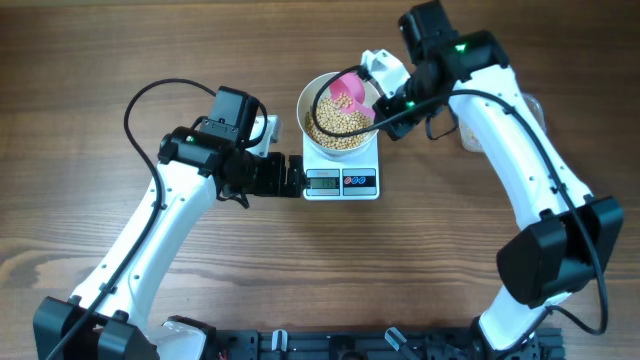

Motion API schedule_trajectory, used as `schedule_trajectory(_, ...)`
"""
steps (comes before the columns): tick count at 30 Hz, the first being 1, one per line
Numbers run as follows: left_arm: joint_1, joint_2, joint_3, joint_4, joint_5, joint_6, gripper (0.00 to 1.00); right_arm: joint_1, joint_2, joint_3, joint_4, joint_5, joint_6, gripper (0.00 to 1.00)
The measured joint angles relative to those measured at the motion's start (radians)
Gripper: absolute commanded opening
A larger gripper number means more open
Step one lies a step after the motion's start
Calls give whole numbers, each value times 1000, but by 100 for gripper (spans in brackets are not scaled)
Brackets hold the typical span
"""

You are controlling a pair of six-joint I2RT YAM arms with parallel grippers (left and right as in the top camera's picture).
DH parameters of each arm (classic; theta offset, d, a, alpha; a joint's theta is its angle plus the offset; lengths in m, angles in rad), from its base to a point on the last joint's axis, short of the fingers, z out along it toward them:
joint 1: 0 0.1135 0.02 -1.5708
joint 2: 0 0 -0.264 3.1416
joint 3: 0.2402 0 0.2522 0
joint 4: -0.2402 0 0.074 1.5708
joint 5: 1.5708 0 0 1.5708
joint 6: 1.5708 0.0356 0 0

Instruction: Scoop item into bowl and weigh 150g on scale

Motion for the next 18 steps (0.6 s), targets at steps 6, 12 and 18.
schedule_trajectory(6,0,0,0,0,0,0,100,-12,0,0,-16,-29,0,4)
schedule_trajectory(12,0,0,0,0,0,0,100,-12,0,0,-35,-40,3,4)
schedule_trajectory(18,0,0,0,0,0,0,100,-12,0,0,-42,-108,11,4)
